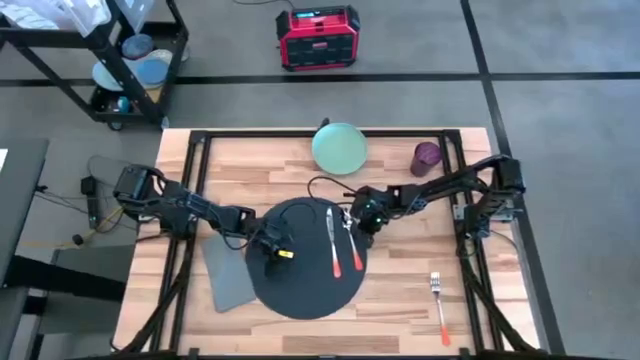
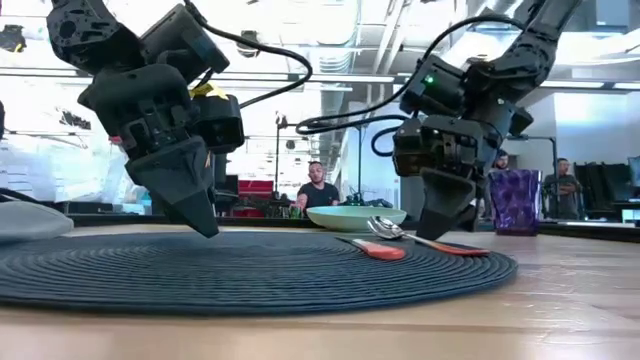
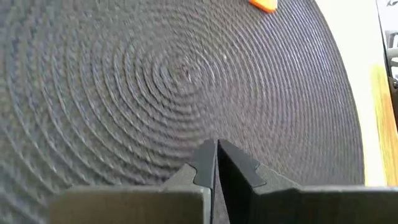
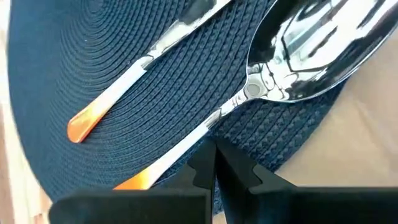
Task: Set table place
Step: Adjust the orange spoon on the dark gray placemat
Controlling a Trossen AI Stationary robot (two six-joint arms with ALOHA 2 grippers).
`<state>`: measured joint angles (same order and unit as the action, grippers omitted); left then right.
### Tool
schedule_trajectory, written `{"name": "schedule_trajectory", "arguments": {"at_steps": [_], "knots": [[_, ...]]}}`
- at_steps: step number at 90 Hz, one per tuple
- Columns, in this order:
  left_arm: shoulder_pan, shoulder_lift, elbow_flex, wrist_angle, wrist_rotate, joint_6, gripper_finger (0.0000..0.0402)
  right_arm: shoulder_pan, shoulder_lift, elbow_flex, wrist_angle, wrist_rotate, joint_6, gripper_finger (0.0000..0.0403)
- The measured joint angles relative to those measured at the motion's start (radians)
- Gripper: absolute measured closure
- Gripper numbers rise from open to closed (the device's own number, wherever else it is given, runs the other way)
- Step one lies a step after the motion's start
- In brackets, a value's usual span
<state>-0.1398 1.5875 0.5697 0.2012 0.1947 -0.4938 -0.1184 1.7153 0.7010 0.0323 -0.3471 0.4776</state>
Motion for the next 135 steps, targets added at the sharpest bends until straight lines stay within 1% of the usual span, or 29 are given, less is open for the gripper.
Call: {"name": "schedule_trajectory", "arguments": {"at_steps": [25,63,80,98,114,127,135], "knots": [[0.0,0.0,0.0,0.0,0.0,0.0,0.0401,-0.006,0.008,0.047,-0.032,0.01,-0.015,0.0403],[0.0,0.0,0.0,0.001,-0.001,-0.005,0.0401,-0.008,0.008,0.05,-0.027,0.008,-0.017,0.0403],[0.0,0.0,0.0,0.002,-0.035,-0.024,0.0401,-0.008,0.008,0.051,-0.018,0.005,-0.024,0.0403],[0.0,0.0,0.0,0.046,-0.043,-0.024,0.0401,-0.008,0.008,0.052,0.014,-0.014,-0.022,0.0403],[0.0,0.0,0.0,0.049,-0.059,-0.026,0.0401,-0.008,0.008,0.052,0.017,-0.016,-0.016,0.0403],[0.0,0.0,0.0,0.048,-0.059,-0.027,0.0401,0.0,0.007,0.052,-0.038,-0.018,0.0,0.0403],[0.0,0.0,0.0,0.048,-0.059,-0.026,0.0401,0.01,0.007,0.052,-0.042,-0.019,-0.007,0.0403]]}}
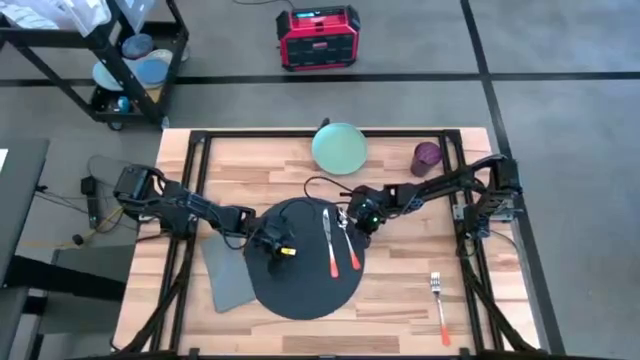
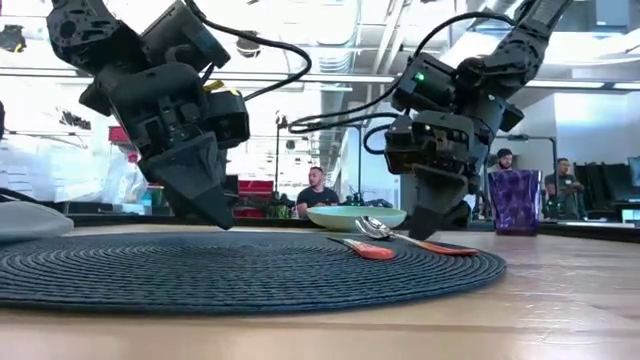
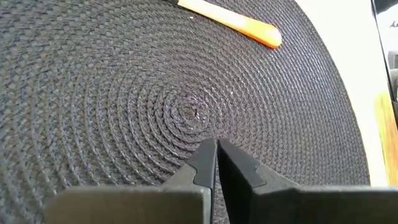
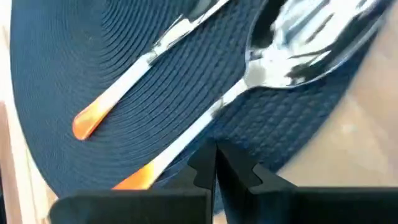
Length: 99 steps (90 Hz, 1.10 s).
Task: Set table place
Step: Adjust the orange spoon on the dark gray placemat
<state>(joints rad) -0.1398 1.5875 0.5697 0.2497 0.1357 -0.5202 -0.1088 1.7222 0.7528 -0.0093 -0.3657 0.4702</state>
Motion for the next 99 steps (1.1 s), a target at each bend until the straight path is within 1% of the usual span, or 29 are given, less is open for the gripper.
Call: {"name": "schedule_trajectory", "arguments": {"at_steps": [11,40,65,99], "knots": [[0.0,0.0,0.0,0.0,-0.007,0.0,0.0401,0.005,0.0,0.0,0.011,-0.001,0.0,0.0403],[0.0,0.0,0.0,0.0,-0.01,0.002,0.0401,-0.025,0.0,0.0,0.057,0.0,0.001,0.0403],[0.0,0.0,0.0,0.0,-0.012,0.004,0.0401,-0.023,0.0,0.0,0.014,-0.001,0.001,0.0403],[0.0,0.0,0.0,0.0,-0.017,0.019,0.0401,-0.023,0.0,0.0,0.027,-0.001,-0.007,0.0403]]}}
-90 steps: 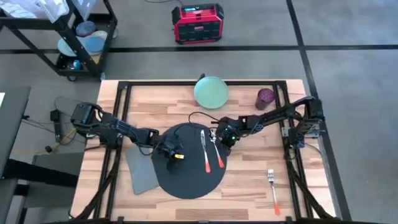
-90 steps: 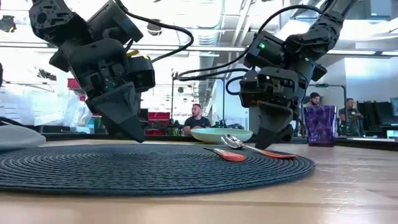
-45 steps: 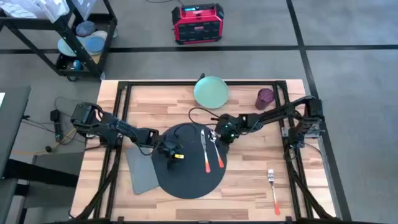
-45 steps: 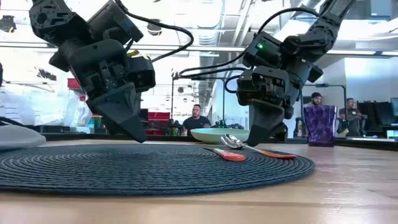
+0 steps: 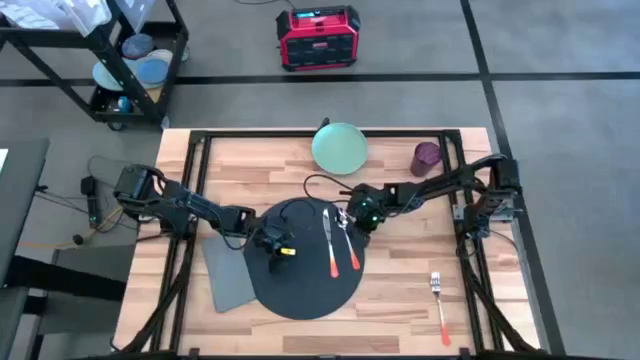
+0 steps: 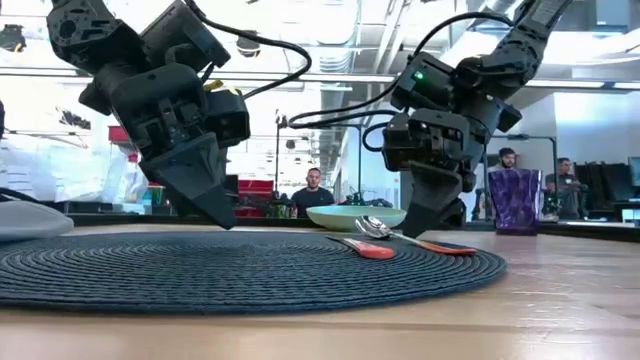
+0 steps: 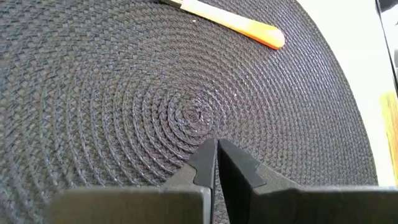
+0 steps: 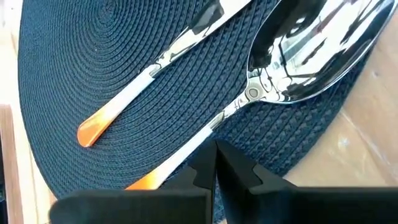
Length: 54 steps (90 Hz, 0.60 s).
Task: Set table place
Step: Adjust the orange spoon on the dark gray placemat
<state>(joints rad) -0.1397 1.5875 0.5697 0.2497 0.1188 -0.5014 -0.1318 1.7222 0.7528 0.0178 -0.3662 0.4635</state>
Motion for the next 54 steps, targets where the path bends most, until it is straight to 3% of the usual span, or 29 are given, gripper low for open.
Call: {"name": "schedule_trajectory", "arguments": {"at_steps": [54], "knots": [[0.0,0.0,0.0,0.0,0.001,0.0,0.0401,-0.017,-0.001,0.0,-0.058,0.037,-0.017,0.0403]]}}
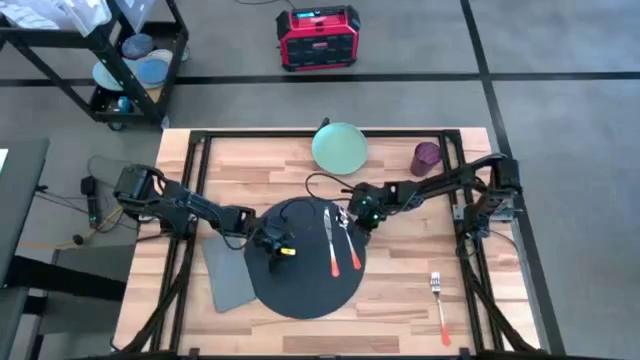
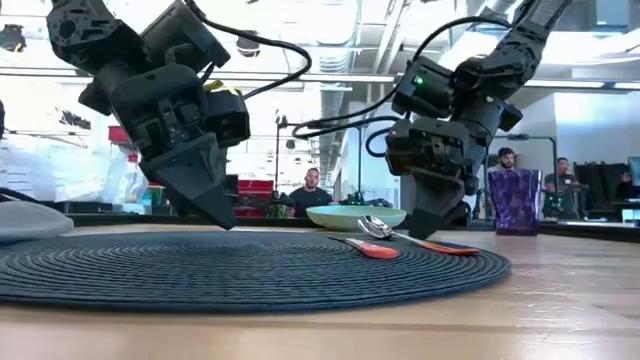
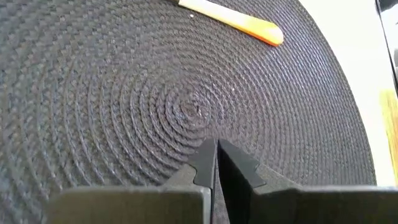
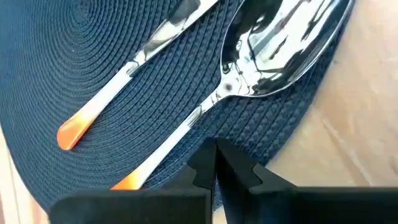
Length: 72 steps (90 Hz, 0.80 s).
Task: Set table place
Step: Adjust the orange spoon on the dark gray placemat
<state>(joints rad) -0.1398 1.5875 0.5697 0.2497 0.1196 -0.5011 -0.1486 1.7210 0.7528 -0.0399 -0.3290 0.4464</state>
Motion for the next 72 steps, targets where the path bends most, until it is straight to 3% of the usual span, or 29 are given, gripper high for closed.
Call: {"name": "schedule_trajectory", "arguments": {"at_steps": [56,72], "knots": [[0.0,0.0,0.0,0.0,0.0,0.0,0.0401,0.011,0.001,0.016,-0.034,-0.014,-0.011,0.0403],[0.0,0.001,0.0,0.001,-0.05,-0.015,0.0401,0.008,0.002,0.059,-0.087,-0.01,-0.062,0.0403]]}}
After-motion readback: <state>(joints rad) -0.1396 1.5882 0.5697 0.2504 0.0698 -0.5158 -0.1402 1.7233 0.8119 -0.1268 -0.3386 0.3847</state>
